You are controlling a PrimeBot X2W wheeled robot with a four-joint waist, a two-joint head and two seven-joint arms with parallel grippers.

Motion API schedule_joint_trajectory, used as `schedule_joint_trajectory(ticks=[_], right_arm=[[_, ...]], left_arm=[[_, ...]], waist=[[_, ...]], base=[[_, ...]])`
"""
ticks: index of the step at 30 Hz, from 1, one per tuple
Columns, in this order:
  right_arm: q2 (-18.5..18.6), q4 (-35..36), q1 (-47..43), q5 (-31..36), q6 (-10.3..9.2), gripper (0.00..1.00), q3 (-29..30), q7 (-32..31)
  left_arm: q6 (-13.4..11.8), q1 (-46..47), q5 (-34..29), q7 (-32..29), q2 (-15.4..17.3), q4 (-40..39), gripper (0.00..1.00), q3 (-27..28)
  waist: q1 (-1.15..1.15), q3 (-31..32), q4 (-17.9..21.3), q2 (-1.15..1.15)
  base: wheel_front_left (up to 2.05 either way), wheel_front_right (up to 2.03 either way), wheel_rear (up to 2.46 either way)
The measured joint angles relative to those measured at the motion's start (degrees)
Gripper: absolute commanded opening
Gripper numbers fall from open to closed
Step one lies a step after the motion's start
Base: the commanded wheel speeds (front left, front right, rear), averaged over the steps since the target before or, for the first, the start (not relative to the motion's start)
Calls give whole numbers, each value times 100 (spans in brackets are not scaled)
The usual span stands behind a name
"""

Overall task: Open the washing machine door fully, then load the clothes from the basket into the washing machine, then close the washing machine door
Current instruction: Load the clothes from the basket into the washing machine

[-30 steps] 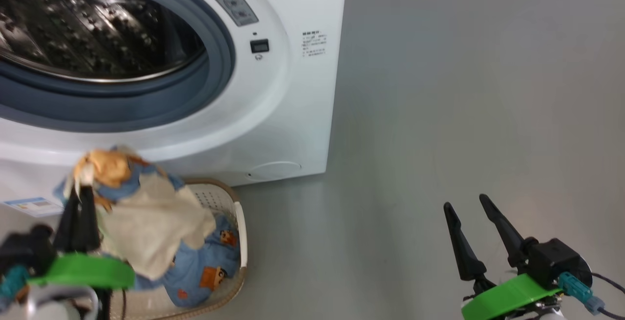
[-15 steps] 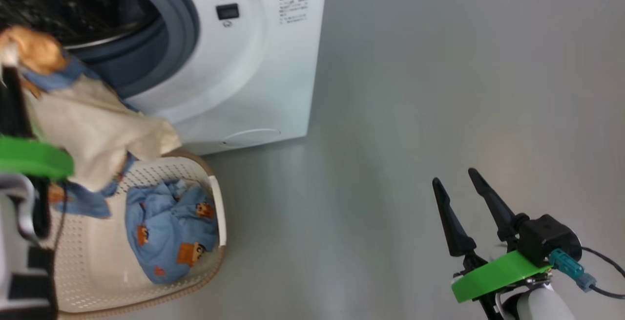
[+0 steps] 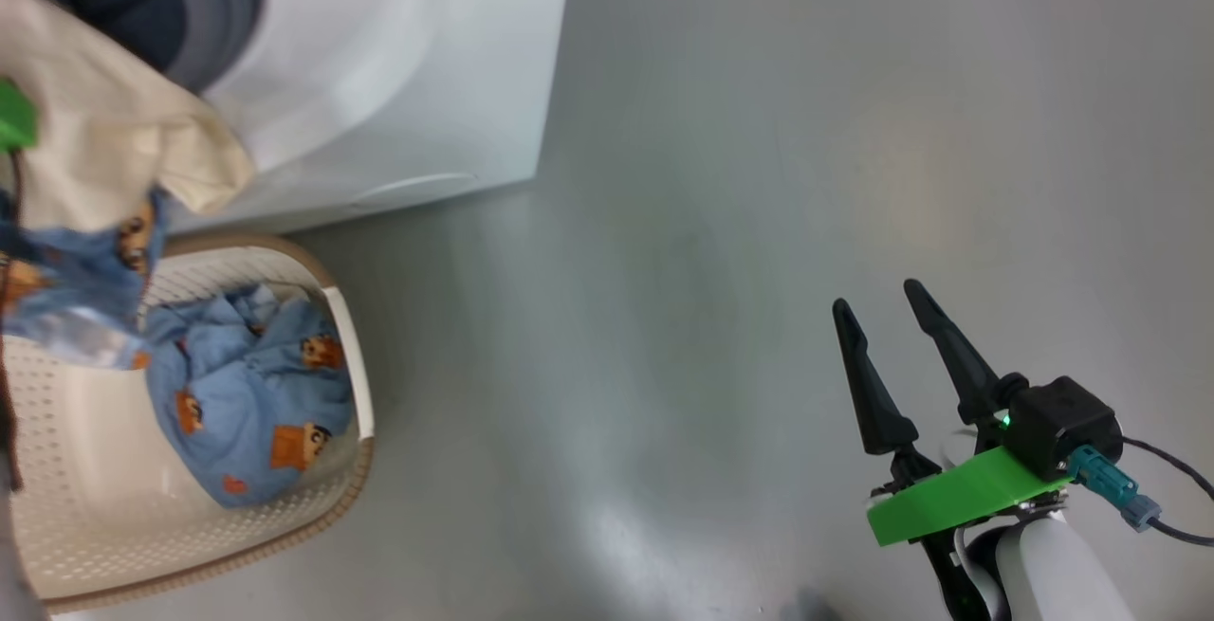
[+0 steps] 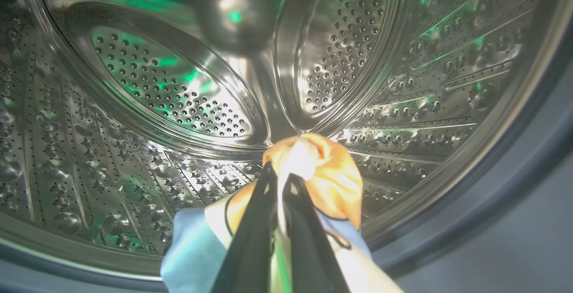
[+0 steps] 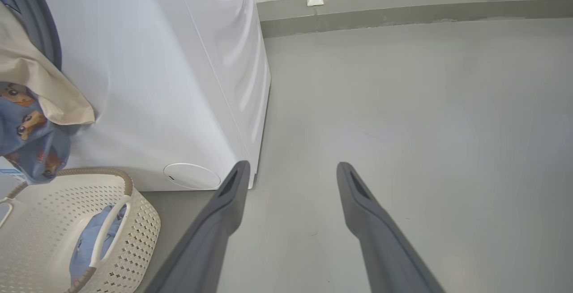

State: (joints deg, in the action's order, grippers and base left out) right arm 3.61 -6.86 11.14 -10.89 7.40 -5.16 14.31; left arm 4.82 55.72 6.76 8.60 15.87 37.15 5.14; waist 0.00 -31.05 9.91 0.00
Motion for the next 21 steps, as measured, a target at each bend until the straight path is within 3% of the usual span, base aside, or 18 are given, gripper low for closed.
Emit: schedule_joint_trajectory(ticks=[12, 17, 21], right_arm=[[-64, 115, 183, -177, 0, 100, -55, 1], [-66, 163, 247, -303, 0, 100, -137, 1], [-69, 162, 337, -385, 0, 100, -205, 2]], left_arm=[[-19, 1182, -52, -399, 315, 882, 0, -122], [-63, 1547, -229, 3, 409, 921, 0, -267], [-265, 1739, -412, 460, 509, 868, 0, -404]], waist=[[0, -826, 296, 0], [0, -1109, 346, 0], [0, -1308, 386, 0]], base=[[0, 0, 0], [0, 0, 0], [0, 0, 0]])
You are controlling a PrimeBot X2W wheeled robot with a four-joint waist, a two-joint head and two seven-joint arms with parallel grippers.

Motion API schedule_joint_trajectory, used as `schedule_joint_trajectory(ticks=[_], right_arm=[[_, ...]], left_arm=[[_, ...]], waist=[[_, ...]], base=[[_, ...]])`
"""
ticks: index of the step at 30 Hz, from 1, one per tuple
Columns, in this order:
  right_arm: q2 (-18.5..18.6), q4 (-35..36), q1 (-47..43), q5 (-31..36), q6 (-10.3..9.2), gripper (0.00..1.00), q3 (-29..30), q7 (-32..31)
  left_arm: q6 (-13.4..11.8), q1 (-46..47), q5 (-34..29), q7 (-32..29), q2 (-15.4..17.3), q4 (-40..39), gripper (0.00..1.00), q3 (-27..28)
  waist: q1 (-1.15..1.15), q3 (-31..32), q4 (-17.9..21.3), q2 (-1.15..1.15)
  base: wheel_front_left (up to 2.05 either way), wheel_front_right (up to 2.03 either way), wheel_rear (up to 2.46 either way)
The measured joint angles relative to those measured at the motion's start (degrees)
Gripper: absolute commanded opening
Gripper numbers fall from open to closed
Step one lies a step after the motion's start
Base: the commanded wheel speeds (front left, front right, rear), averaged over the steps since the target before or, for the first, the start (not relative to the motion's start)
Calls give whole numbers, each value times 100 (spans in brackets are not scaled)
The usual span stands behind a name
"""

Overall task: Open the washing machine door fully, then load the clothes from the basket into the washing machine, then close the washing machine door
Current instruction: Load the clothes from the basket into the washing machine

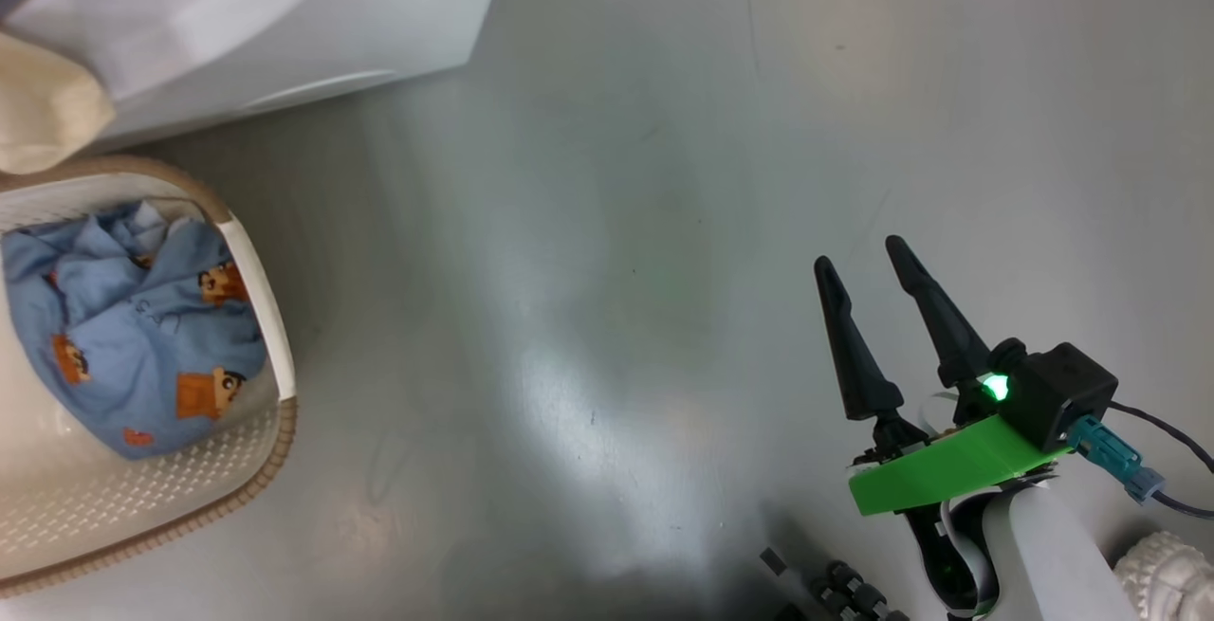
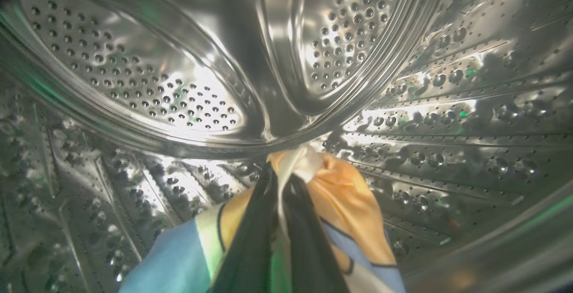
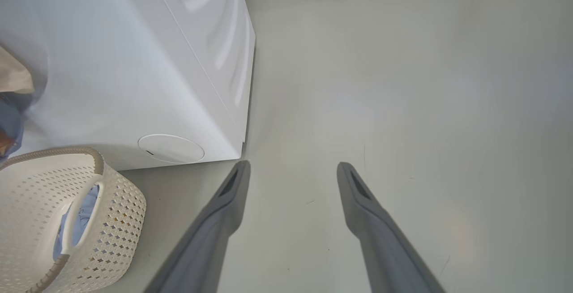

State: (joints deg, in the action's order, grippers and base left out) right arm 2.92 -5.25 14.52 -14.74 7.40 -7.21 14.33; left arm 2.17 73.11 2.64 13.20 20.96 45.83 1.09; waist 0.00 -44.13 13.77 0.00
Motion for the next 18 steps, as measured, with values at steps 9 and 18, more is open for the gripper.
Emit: schedule_joint_trajectory(ticks=[9, 18], right_arm=[[-2, -14, 75, -7, 0, 100, -66, 0], [-2, -85, 112, -8, 0, 100, -86, 0]], left_arm=[[-250, 103, -246, 151, 140, -1341, 0, -172], [-293, -286, 35, 151, -31, -1016, 100, -75]], waist=[[0, -98, 83, 0], [0, 22, 7, 0]], base=[[0, 0, 0], [0, 0, 0]])
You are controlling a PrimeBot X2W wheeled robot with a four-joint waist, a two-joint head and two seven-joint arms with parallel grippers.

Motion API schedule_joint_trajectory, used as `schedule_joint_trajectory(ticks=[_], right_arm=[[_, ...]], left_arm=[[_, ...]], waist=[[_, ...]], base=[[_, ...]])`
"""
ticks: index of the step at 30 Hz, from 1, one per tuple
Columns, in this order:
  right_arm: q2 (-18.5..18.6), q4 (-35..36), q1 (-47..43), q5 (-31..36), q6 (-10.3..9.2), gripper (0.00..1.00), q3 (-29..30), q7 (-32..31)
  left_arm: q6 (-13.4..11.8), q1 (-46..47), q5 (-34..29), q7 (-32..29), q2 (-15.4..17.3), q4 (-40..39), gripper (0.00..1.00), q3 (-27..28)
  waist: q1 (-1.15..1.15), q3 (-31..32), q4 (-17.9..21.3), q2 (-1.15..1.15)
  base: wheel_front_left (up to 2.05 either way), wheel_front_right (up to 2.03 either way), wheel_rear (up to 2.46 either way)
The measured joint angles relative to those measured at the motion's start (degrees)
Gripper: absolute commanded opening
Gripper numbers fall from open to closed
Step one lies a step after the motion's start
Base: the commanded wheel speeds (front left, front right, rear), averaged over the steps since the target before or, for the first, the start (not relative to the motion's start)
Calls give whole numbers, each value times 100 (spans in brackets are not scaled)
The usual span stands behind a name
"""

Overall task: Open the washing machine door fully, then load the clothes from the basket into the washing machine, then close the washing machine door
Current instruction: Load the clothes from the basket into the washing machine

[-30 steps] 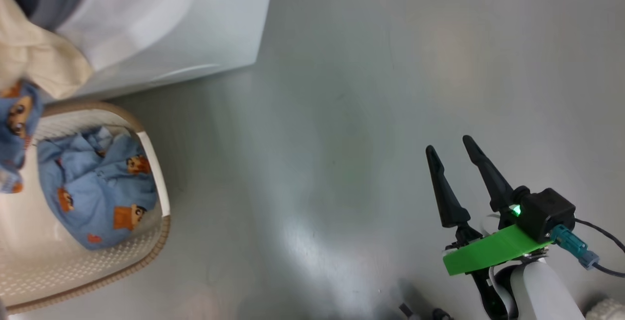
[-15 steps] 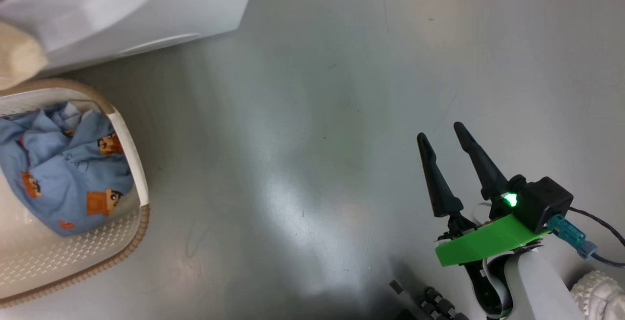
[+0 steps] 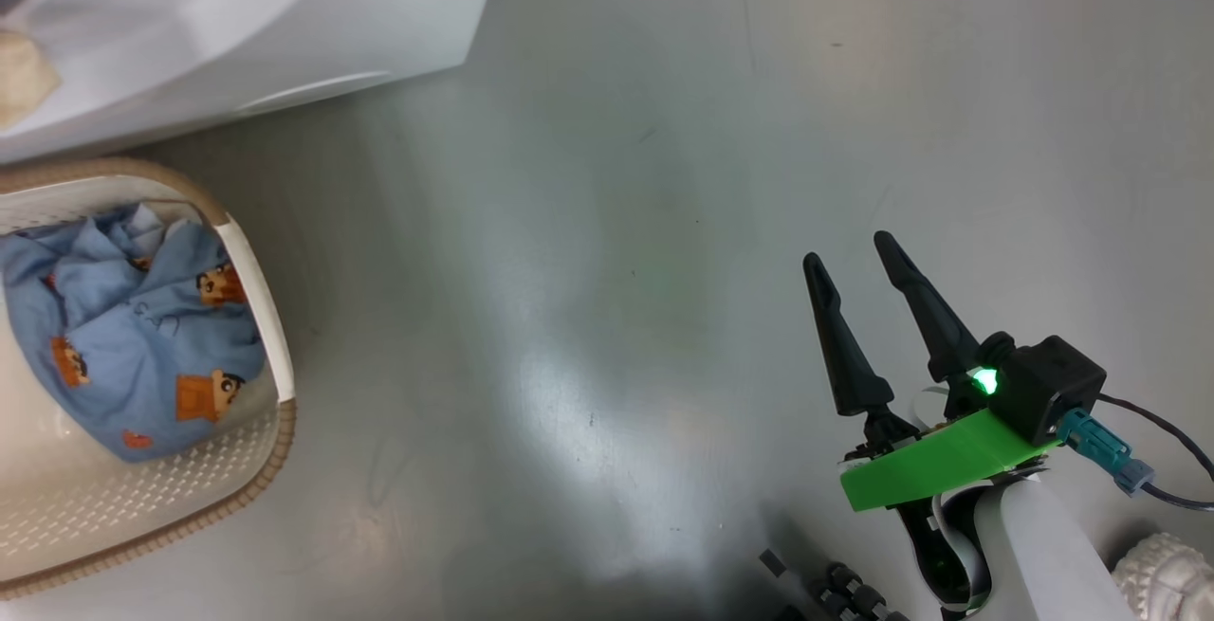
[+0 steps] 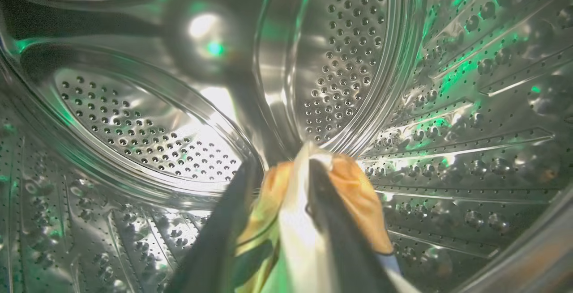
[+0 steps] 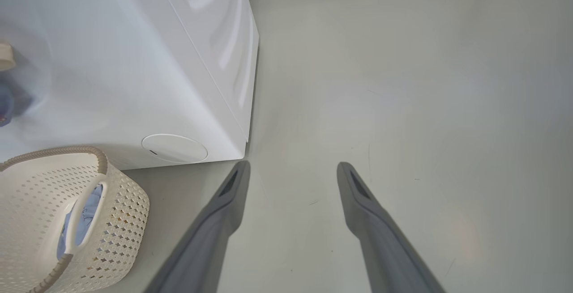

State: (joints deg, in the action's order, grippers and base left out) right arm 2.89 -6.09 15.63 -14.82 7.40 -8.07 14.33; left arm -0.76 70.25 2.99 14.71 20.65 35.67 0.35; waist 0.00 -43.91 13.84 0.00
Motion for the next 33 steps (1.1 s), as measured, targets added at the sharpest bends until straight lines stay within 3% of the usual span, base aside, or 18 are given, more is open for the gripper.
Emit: schedule_joint_trajectory(ticks=[19, 33], right_arm=[[1, -49, 0, 5, 0, 100, 131, 16], [4, -101, -108, 60, 0, 100, 175, 16]], left_arm=[[11, -596, 194, 1, -347, -200, 100, 27], [78, -1937, 375, 0, -555, -988, 100, 148]], waist=[[0, 424, -338, 0], [0, 1017, -558, 0]], base=[[0, 0, 0], [0, 0, 0]])
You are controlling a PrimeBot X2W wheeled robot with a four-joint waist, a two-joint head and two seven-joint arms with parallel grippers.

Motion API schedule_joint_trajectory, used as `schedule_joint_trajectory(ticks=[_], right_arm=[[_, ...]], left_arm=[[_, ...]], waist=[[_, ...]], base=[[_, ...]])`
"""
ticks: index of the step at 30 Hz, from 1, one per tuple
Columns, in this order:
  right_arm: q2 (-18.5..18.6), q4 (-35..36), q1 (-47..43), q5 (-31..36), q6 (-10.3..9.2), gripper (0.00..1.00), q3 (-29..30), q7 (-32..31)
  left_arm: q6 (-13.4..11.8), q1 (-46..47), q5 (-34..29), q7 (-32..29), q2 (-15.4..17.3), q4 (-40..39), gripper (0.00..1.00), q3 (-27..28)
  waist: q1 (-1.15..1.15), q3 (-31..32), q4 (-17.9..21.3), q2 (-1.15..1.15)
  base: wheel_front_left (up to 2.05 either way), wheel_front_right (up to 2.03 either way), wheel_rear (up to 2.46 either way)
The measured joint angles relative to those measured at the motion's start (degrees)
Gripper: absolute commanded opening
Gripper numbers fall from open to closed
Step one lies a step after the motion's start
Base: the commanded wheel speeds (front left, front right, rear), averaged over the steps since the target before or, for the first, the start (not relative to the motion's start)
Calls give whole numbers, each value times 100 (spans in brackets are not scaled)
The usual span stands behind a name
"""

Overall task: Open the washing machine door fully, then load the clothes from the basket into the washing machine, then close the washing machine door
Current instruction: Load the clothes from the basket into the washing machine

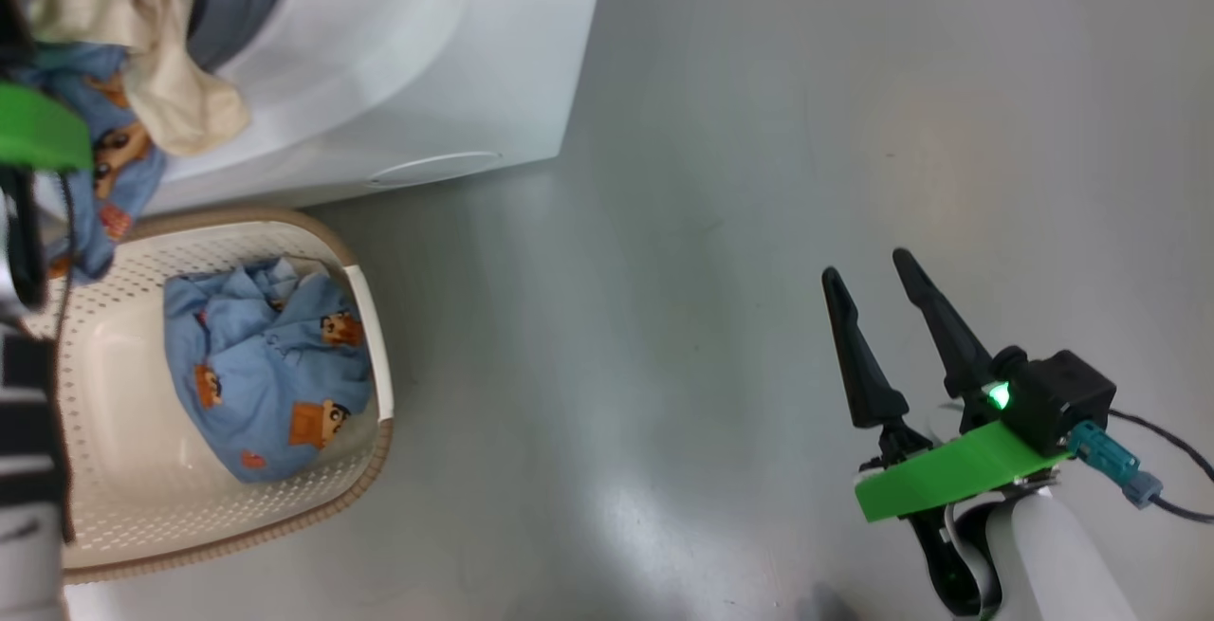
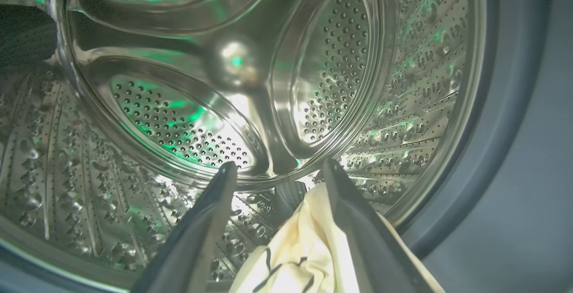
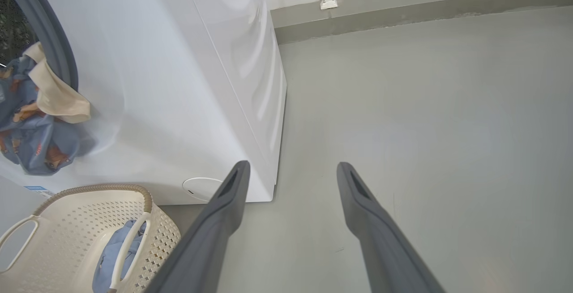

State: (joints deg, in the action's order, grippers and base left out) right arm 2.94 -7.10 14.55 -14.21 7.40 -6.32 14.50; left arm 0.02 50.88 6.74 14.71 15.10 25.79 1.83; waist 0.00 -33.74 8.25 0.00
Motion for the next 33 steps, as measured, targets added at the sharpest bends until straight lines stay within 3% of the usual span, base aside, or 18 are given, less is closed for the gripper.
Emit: schedule_joint_trajectory(ticks=[15, 33], right_arm=[[1, -7, -113, 3, 0, 100, 31, 0], [2, -26, -165, 43, 0, 100, 34, 0]], left_arm=[[22, -1707, 194, 0, -257, -993, 100, 146], [-156, -3494, 471, 0, -603, -1780, 100, 475]], waist=[[0, 224, -162, 0], [0, 276, -248, 0]], base=[[0, 0, 0], [0, 0, 0]])
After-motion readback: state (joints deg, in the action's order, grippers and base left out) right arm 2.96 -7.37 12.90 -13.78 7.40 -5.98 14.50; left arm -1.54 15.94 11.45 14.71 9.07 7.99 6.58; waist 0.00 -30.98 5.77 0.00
